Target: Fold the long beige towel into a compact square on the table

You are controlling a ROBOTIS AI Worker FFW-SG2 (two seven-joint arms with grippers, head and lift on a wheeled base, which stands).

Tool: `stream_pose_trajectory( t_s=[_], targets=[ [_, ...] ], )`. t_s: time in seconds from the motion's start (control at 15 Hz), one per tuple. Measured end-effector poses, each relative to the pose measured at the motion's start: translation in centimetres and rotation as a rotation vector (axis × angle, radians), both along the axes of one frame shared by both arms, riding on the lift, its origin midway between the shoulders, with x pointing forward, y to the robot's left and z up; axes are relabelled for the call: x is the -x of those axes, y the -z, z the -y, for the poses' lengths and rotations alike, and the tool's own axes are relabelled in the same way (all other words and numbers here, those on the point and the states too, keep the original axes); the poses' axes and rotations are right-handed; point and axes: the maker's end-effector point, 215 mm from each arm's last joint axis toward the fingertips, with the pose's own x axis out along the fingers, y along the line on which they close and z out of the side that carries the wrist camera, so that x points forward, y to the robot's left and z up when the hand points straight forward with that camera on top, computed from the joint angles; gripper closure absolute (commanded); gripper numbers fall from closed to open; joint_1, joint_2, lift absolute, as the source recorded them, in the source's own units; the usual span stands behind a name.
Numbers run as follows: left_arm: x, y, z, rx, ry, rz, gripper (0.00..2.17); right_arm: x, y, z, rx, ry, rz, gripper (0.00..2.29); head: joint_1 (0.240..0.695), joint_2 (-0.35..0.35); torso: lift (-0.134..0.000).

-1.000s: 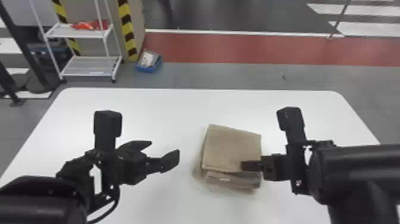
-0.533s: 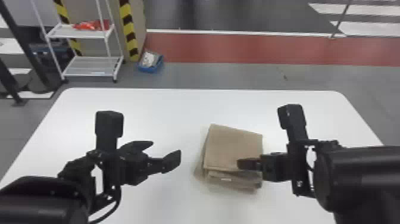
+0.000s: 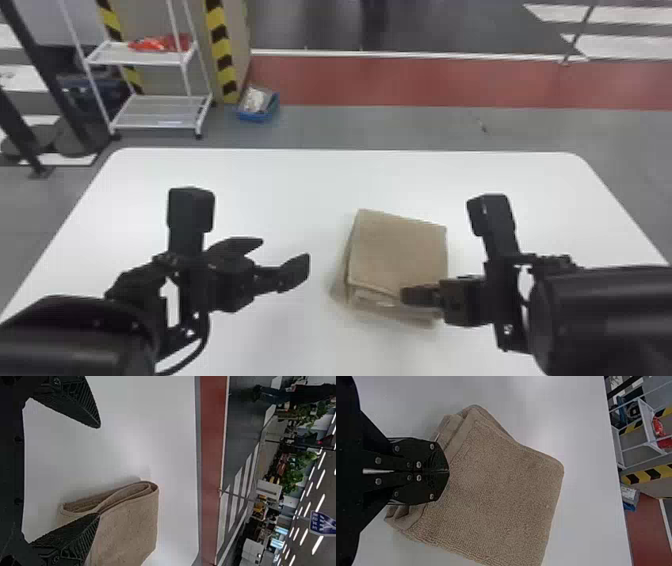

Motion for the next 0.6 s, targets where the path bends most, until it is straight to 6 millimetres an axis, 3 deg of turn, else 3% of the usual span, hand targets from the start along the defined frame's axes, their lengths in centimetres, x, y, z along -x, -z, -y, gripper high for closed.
stream_pose_trajectory(
  t_s=[0.33, 0.47, 0.6],
  targets=[
    [0.1, 0.1, 0.1, 0.004, 0.000, -0.002, 0.10, 1.3, 1.5, 0.1, 0.004, -0.004, -0.039, 2.12, 0.695, -0.026, -0.124],
    [0.1, 0.0, 0.2, 0.003, 0.000, -0.002, 0.10, 1.2, 0.6, -0.5, -0.029, -0.018, -0.025, 2.12, 0.695, -0.022, -0.124],
    [0.1, 0.0, 0.2, 0.003, 0.001, -0.001, 0.10, 0.9, -1.6, -1.4, -0.072, -0.043, 0.020, 2.12, 0.695, -0.010, -0.124]
  ],
)
